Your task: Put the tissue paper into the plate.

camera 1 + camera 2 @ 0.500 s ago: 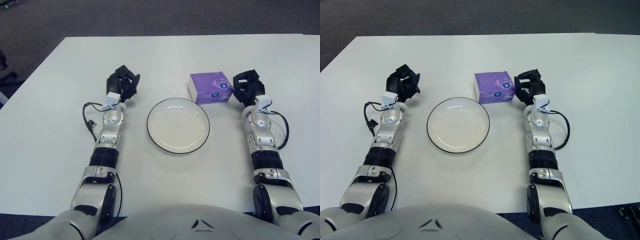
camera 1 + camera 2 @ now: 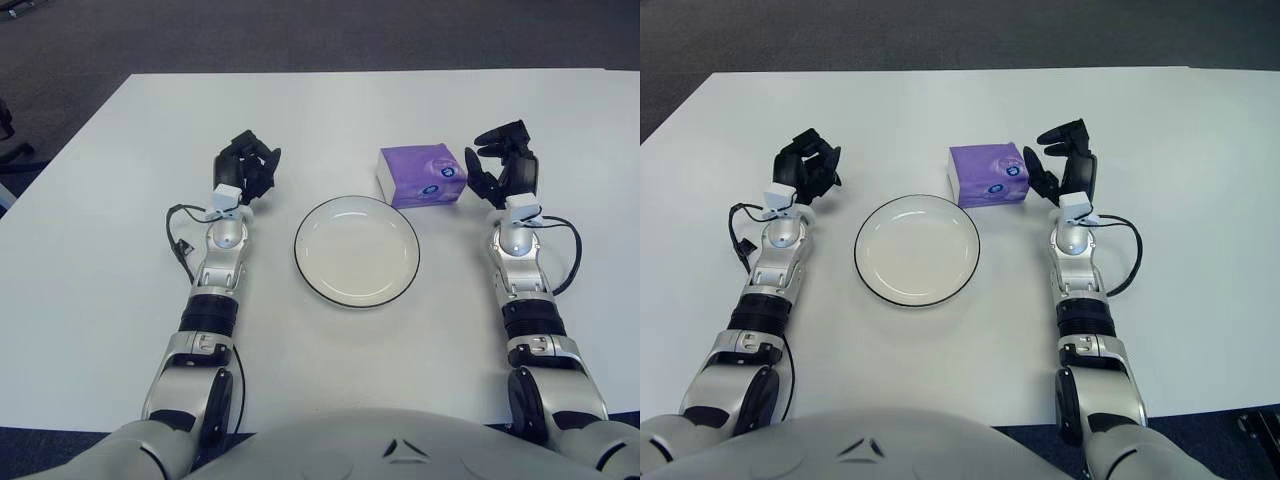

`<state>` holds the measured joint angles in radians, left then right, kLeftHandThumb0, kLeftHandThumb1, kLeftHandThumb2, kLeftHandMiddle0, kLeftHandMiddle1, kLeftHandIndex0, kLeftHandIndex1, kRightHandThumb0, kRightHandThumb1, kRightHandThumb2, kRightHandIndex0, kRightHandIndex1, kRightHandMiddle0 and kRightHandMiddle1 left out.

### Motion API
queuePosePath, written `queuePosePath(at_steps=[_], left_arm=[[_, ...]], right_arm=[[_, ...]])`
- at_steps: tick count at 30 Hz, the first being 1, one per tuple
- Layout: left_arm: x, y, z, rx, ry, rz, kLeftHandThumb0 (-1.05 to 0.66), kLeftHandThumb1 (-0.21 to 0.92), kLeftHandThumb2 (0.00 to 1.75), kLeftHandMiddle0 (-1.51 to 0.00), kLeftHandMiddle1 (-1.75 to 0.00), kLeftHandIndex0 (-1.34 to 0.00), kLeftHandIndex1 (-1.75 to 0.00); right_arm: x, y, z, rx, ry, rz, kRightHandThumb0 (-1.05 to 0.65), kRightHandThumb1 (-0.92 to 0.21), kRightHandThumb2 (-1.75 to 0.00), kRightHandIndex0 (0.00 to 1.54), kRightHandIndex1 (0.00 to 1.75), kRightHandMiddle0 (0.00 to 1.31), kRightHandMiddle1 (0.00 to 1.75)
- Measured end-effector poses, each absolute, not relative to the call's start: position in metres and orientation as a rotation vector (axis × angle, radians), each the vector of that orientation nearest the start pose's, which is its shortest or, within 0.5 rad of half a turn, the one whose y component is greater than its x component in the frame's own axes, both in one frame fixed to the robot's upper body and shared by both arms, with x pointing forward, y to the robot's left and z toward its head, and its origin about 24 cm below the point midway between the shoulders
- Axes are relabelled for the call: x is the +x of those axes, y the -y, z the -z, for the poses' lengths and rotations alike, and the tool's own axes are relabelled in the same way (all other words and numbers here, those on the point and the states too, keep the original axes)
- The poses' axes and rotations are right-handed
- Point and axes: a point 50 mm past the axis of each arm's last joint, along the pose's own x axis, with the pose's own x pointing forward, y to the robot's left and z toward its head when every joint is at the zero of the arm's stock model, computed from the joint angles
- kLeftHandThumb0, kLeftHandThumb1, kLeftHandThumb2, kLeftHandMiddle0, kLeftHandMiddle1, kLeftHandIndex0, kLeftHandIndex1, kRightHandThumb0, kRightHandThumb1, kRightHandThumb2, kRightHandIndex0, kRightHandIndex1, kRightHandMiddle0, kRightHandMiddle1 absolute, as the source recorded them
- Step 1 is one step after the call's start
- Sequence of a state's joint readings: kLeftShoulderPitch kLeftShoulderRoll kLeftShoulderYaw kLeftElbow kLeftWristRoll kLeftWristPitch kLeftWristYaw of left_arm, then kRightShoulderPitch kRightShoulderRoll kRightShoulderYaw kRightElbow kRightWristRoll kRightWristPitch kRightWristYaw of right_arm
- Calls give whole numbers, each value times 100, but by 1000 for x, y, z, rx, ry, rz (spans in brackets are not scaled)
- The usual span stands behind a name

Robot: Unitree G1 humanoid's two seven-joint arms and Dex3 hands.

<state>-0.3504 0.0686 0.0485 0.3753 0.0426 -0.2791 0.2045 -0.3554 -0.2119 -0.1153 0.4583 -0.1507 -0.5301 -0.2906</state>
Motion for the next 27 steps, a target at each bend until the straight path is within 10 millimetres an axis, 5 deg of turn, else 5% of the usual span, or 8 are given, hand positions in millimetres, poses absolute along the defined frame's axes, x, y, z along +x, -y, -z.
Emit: queuePosePath(at_steps=[22,23,25,27], left_arm=[[318,-153,-79,57,263,-151,-36,92,34,-104,-169,-89,-175],[318,-153,-79,57,263,-151,-36,92,34,-104,-169,-89,-175],[318,-154,-78,60,261,-150,-36,92,34,-104,-169,-89,-175],[317,-154,-77,61,257,-150,-36,92,34,-104,-169,-89,-175]], right_arm=[[292,201,-112,-720,676,231,-35,-92,-38,55,169,35,159],[291,201,-112,-732,675,217,-35,-92,-38,53,160,34,159],[290,201,-113,-767,667,169,-45,-92,-35,50,116,32,112],[289,199,-115,-825,658,85,-54,-92,-35,49,75,31,82]])
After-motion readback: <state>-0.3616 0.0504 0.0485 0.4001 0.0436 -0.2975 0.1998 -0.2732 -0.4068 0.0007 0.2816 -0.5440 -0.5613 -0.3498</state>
